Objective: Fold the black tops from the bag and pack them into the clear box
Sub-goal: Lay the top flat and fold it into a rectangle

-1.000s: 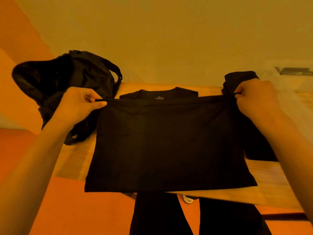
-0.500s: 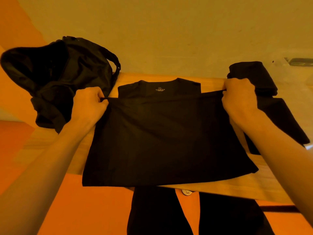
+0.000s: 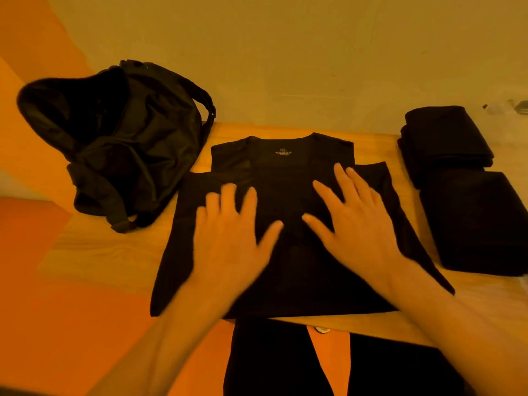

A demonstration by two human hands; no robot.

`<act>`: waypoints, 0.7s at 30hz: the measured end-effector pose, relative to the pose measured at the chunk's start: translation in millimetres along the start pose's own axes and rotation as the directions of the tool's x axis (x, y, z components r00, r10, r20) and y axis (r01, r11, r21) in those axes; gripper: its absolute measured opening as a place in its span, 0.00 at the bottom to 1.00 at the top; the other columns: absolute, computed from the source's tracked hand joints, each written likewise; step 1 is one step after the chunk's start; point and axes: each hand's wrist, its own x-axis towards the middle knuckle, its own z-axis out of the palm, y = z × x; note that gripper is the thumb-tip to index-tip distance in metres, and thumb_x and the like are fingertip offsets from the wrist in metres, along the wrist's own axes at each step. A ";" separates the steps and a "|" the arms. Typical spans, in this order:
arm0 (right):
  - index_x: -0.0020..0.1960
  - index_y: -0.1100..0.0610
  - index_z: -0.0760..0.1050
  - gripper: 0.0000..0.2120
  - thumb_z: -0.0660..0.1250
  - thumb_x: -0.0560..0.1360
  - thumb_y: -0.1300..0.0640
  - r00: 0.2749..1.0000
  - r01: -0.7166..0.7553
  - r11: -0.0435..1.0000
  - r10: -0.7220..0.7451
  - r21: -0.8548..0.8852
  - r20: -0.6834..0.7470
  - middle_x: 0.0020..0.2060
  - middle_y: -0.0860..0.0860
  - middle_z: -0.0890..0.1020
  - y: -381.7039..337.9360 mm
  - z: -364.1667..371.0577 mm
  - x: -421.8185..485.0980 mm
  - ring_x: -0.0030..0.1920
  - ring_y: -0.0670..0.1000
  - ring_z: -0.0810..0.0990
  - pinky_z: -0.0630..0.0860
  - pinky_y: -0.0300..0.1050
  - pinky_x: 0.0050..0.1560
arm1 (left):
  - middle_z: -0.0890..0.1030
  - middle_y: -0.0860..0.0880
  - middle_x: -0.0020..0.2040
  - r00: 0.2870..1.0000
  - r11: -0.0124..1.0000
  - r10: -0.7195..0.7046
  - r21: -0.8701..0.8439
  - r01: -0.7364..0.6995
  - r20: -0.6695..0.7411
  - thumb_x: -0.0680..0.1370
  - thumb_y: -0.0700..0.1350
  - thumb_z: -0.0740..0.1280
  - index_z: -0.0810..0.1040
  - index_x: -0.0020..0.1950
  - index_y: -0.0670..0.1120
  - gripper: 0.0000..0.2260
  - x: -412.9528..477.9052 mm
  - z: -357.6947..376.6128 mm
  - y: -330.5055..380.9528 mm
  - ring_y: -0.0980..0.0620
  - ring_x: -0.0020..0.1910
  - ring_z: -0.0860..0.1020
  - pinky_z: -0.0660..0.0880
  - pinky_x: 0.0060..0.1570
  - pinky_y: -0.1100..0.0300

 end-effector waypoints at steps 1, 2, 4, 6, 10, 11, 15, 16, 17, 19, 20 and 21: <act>0.80 0.47 0.58 0.35 0.46 0.80 0.30 0.998 -0.032 0.999 0.032 -0.006 0.052 0.80 0.59 0.57 -1.4 7.8 -4.9 0.80 0.60 0.53 0.56 0.58 0.77 | 0.57 0.40 0.80 0.998 0.999 -0.020 0.026 0.018 0.052 0.79 0.71 0.45 0.57 0.82 0.52 0.36 -7.9 8.7 4.0 0.39 0.77 0.60 0.63 0.71 0.45; 0.81 0.46 0.53 0.37 0.40 0.79 0.28 0.992 -0.083 0.996 0.084 -0.016 0.089 0.81 0.59 0.54 0.3 15.1 -8.0 0.81 0.59 0.49 0.50 0.59 0.79 | 0.51 0.40 0.82 0.993 0.998 -0.055 0.031 0.052 0.105 0.78 0.73 0.41 0.51 0.83 0.53 0.38 -12.9 17.7 2.8 0.38 0.81 0.53 0.56 0.76 0.43; 0.82 0.44 0.45 0.38 0.32 0.77 0.28 0.974 -0.165 0.986 0.165 -0.016 0.156 0.82 0.57 0.48 6.0 23.3 -12.3 0.81 0.58 0.44 0.44 0.61 0.79 | 0.42 0.39 0.83 0.978 0.995 -0.102 0.011 0.102 0.183 0.76 0.74 0.36 0.42 0.83 0.56 0.40 -18.2 32.5 -7.2 0.39 0.82 0.41 0.45 0.80 0.41; 0.81 0.42 0.41 0.37 0.32 0.76 0.28 0.965 -0.190 0.982 0.189 -0.010 0.181 0.82 0.56 0.44 10.1 25.7 -14.8 0.81 0.58 0.41 0.43 0.63 0.79 | 0.39 0.39 0.83 0.981 0.997 -0.080 -0.006 0.083 0.177 0.75 0.75 0.34 0.40 0.83 0.56 0.40 -19.9 40.2 -14.9 0.40 0.81 0.38 0.43 0.80 0.42; 0.81 0.42 0.37 0.37 0.33 0.75 0.29 0.950 -0.230 0.973 0.231 -0.031 0.210 0.82 0.56 0.43 8.4 20.8 -30.4 0.81 0.58 0.40 0.45 0.65 0.79 | 0.38 0.40 0.82 0.980 1.000 -0.020 0.012 0.018 0.198 0.74 0.75 0.33 0.38 0.82 0.57 0.41 -21.7 37.5 -16.5 0.41 0.81 0.36 0.42 0.80 0.42; 0.81 0.42 0.37 0.38 0.32 0.75 0.28 0.942 -0.249 0.968 0.250 -0.035 0.222 0.81 0.56 0.42 7.3 20.1 -35.2 0.81 0.58 0.40 0.45 0.65 0.79 | 0.37 0.40 0.82 0.978 1.000 -0.008 0.014 0.005 0.210 0.74 0.76 0.33 0.36 0.82 0.57 0.40 -21.2 36.8 -15.9 0.41 0.81 0.35 0.42 0.80 0.42; 0.81 0.44 0.33 0.40 0.31 0.73 0.28 0.900 -0.308 0.949 0.313 -0.068 0.304 0.80 0.60 0.39 2.4 8.7 -43.7 0.80 0.61 0.36 0.41 0.64 0.79 | 0.36 0.43 0.82 0.981 0.998 0.064 -0.006 -0.064 0.184 0.74 0.76 0.32 0.36 0.82 0.58 0.40 -24.0 33.5 -16.5 0.42 0.80 0.34 0.38 0.79 0.44; 0.81 0.46 0.35 0.40 0.32 0.74 0.28 0.912 -0.292 0.954 0.300 -0.069 0.281 0.80 0.61 0.40 -2.1 3.8 -40.1 0.80 0.62 0.37 0.40 0.62 0.79 | 0.37 0.43 0.83 0.986 0.998 0.065 -0.017 -0.063 0.154 0.75 0.76 0.33 0.38 0.82 0.58 0.39 -26.3 32.0 -18.0 0.42 0.81 0.34 0.38 0.79 0.45; 0.82 0.47 0.37 0.39 0.34 0.76 0.30 0.946 -0.237 0.970 0.242 -0.047 0.216 0.80 0.61 0.42 -9.4 -1.0 -33.3 0.80 0.62 0.38 0.39 0.60 0.79 | 0.39 0.43 0.83 0.992 0.998 0.055 -0.022 -0.053 0.116 0.77 0.75 0.34 0.41 0.83 0.57 0.38 -29.1 30.1 -19.7 0.43 0.81 0.36 0.40 0.80 0.45; 0.82 0.48 0.39 0.34 0.41 0.80 0.35 0.994 -0.032 0.996 0.023 0.088 0.107 0.81 0.58 0.43 -32.7 -6.5 -9.2 0.81 0.58 0.40 0.39 0.56 0.79 | 0.44 0.43 0.83 0.998 1.000 0.011 -0.013 -0.010 0.061 0.79 0.73 0.38 0.47 0.83 0.54 0.38 -36.4 28.7 -25.7 0.43 0.82 0.40 0.45 0.80 0.44; 0.82 0.47 0.39 0.32 0.42 0.82 0.37 0.988 0.097 0.983 -0.113 0.156 0.102 0.81 0.56 0.43 -48.0 -5.1 7.9 0.81 0.56 0.39 0.39 0.55 0.80 | 0.45 0.42 0.83 0.998 1.000 -0.013 -0.009 0.014 0.055 0.79 0.73 0.40 0.49 0.83 0.53 0.38 -40.3 29.6 -29.7 0.43 0.82 0.41 0.46 0.80 0.44; 0.82 0.46 0.40 0.31 0.44 0.83 0.39 0.961 0.232 0.955 -0.254 0.183 0.108 0.82 0.54 0.43 -64.3 -1.2 27.1 0.81 0.55 0.38 0.40 0.55 0.80 | 0.45 0.42 0.83 0.997 0.999 -0.035 -0.008 0.036 0.064 0.79 0.73 0.41 0.50 0.84 0.51 0.39 -44.5 30.8 -33.9 0.43 0.82 0.42 0.47 0.80 0.44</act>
